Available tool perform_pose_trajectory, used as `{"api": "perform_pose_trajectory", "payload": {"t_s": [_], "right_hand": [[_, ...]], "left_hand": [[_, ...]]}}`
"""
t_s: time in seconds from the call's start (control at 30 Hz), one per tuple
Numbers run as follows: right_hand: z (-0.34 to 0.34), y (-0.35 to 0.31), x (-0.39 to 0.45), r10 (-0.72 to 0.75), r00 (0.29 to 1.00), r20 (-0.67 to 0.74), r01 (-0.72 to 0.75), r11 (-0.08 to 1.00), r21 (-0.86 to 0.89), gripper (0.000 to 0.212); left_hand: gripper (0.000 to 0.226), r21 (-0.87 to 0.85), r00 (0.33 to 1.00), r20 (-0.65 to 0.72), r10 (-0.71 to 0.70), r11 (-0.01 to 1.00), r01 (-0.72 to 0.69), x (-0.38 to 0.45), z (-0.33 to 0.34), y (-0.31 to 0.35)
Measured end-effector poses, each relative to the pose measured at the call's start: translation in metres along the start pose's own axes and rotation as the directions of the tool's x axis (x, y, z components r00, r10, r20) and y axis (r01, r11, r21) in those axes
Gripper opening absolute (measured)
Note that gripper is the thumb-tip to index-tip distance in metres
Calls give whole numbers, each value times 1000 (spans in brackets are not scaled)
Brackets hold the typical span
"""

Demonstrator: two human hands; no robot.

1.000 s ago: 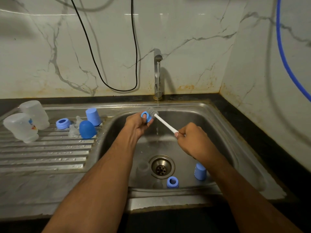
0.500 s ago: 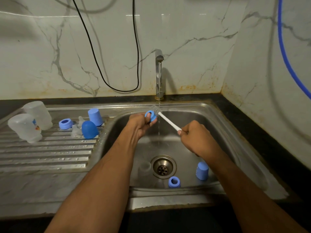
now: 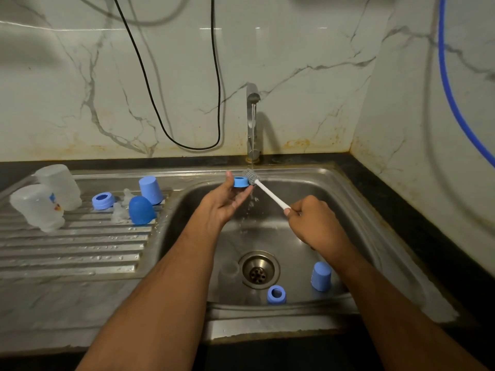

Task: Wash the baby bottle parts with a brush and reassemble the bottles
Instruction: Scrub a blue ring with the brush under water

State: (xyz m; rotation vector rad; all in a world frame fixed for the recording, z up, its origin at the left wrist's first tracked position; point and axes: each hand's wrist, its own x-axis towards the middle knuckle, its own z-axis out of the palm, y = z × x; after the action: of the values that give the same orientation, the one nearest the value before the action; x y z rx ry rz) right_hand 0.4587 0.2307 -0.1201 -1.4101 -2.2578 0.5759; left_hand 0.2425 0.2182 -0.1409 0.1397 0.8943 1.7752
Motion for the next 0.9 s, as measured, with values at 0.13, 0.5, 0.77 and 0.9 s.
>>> {"api": "perform_pose_trajectory", "payload": {"t_s": [0.13, 0.5, 0.77, 0.9], "right_hand": [[1, -2, -2, -25, 1000, -6, 25, 1000, -9, 28], [15, -8, -12, -111, 990, 84, 111, 994, 0, 25], [9, -11, -8, -83, 995, 60, 90, 988, -125, 29], [10, -12, -12, -146, 985, 94, 154, 984, -86, 28]], "left_hand": [[46, -35, 999, -50, -14, 999, 12, 2, -3, -1], [32, 149, 950, -305, 73, 988, -28, 22, -7, -12], [24, 147, 954, -281, 103, 987, -63, 18, 10, -17], [14, 159, 943, -306, 131, 984, -86, 18, 8, -20]]}}
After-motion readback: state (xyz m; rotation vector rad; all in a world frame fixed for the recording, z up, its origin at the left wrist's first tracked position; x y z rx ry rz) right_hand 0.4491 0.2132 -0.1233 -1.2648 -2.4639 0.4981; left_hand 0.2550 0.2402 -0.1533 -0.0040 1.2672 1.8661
